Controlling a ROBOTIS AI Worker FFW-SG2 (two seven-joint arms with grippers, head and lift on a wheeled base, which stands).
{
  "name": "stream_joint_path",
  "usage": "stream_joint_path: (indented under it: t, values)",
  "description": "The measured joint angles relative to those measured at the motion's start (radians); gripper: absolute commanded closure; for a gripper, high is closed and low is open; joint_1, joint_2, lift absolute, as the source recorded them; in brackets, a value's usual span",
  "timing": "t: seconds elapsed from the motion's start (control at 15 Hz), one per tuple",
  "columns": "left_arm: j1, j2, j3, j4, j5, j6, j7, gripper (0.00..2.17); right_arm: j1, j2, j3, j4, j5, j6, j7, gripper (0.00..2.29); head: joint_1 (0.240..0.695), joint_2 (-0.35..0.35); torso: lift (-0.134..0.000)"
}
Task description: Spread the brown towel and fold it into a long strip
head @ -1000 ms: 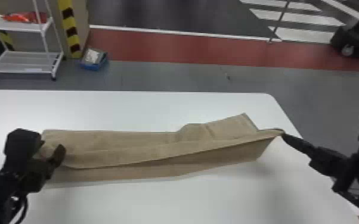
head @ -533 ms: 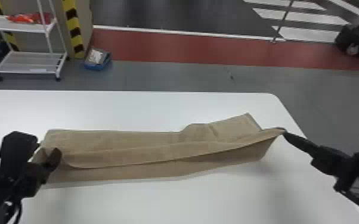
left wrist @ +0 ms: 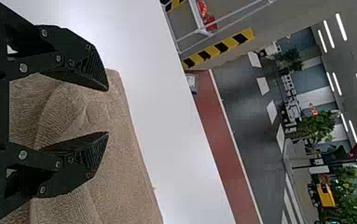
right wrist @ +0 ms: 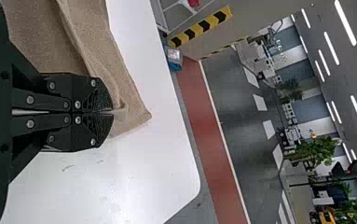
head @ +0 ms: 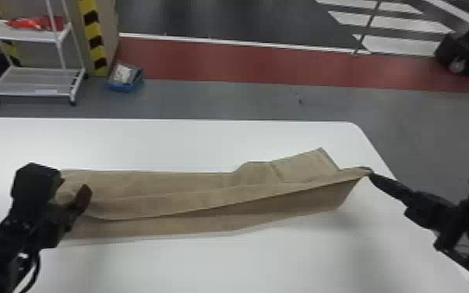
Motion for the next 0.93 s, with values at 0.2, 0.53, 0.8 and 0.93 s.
stream_joint_path:
  t: [0.2, 0.53, 0.8, 0.93]
  values:
    - [-0.036, -0.002, -0.015, 0.023, -0.002, 0.028, -0.017, 0.66, 0.007, -0.002, -0.012, -0.001, -0.002, 0.001, 0.005, 1.48, 0.695, -0.206, -0.123]
    - [-0.035, 0.007, 0.004, 0.036, -0.008, 0.083, -0.053, 0.67, 0.008, -0.010, -0.025, 0.003, -0.007, -0.001, 0.006, 1.48, 0.695, -0.203, -0.123]
    - [-0.014, 0.008, 0.032, 0.022, -0.005, 0.095, -0.067, 0.94, 0.004, -0.010, -0.013, 0.006, -0.007, -0.003, 0.006, 1.48, 0.695, -0.186, -0.123]
    - [-0.010, 0.008, 0.035, 0.018, -0.004, 0.095, -0.066, 0.94, 0.004, -0.010, -0.011, 0.007, -0.007, -0.003, 0.006, 1.48, 0.695, -0.182, -0.123]
